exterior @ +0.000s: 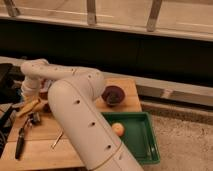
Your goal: Place banana in table surface
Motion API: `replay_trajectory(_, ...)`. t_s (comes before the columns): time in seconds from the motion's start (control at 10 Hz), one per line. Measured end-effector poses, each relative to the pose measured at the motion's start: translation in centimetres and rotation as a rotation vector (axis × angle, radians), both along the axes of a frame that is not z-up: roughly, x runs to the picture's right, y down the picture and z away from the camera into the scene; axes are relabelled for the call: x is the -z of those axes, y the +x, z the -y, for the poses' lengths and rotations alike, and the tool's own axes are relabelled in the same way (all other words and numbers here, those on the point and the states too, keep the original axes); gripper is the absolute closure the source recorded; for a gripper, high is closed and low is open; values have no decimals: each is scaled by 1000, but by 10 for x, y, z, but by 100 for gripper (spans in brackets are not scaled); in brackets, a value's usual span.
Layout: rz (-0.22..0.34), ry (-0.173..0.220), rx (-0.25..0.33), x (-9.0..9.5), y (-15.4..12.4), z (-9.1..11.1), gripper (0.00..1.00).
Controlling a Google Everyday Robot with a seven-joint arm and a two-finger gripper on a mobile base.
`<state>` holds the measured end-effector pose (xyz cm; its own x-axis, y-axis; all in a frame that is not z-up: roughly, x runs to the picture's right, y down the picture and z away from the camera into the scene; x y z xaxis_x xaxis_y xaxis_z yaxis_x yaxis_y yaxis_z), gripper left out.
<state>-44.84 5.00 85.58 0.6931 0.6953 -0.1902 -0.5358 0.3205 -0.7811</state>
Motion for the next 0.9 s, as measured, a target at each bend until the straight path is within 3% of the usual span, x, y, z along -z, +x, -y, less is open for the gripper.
replay_trajectory(0.5, 44, 19, 51, -10, -25, 11, 20)
replay_trajectory(0.9, 98, -8, 74, -21, -45, 2, 20)
